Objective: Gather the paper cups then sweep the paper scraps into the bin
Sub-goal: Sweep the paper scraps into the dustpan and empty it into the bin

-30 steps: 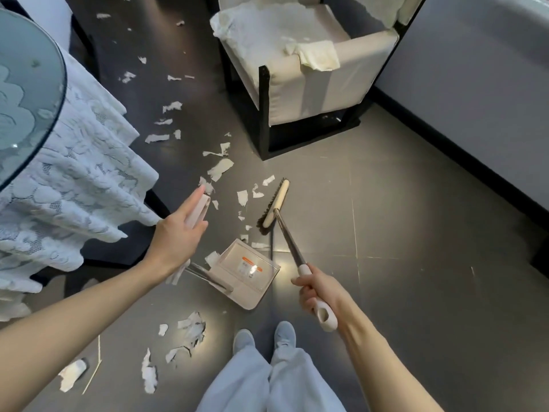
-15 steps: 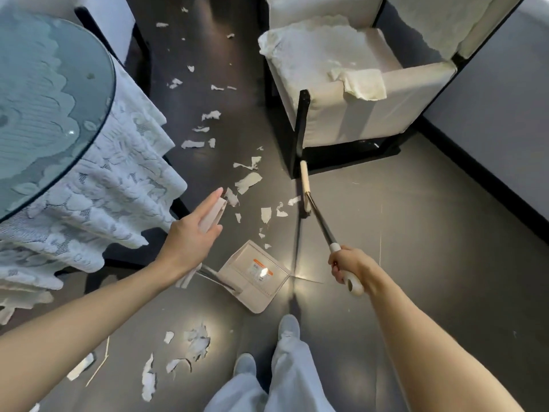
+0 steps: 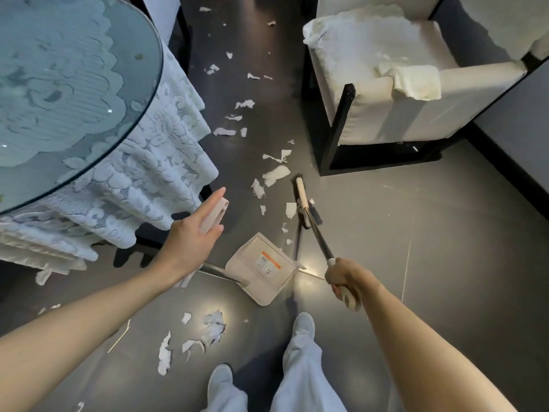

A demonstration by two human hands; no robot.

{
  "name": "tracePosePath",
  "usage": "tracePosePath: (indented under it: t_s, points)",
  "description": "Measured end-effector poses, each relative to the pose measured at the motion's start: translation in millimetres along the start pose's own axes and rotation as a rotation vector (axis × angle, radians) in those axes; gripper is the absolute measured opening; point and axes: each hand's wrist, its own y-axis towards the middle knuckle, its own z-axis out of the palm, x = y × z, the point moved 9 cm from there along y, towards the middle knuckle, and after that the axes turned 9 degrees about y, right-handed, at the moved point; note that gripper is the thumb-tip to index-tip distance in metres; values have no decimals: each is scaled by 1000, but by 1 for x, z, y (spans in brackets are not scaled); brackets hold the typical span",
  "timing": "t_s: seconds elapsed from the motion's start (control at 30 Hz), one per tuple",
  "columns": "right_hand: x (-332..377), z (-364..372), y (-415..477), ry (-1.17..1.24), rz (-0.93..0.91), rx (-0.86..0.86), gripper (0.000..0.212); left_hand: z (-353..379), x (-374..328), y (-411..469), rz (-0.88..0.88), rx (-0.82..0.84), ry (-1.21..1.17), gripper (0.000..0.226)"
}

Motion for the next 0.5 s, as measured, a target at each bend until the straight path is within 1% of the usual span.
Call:
tracePosePath:
  t_s: [0.13, 0.17, 0.2, 0.27, 0.3, 0.37, 0.43, 0.5]
  points:
    - [-3, 54, -34, -185, 4, -9, 13, -23, 49, -34, 10, -31, 7, 67]
    - [-6, 72, -43, -199, -4, -24, 18, -29, 62, -43, 20, -34, 16, 67]
    - [-9, 93, -52, -183, -9, -30, 25, -35, 76, -53, 30, -32, 25, 68]
    - [-20, 140, -68, -100, 8, -9, 29, -45, 104, -72, 45, -26, 49, 69]
    - [-24, 162, -77, -50, 20, 6, 32, -49, 118, -80, 43, -22, 60, 68]
    - [-30, 194, -93, 52, 20, 34, 43, -57, 145, -94, 23, -19, 40, 65]
    - [-36, 204, -104, 100, 5, 2, 49, -65, 167, -105, 16, -15, 3, 64]
    - [-44, 202, -116, 168, 3, -69, 46, -69, 182, -113, 10, 1, -11, 63]
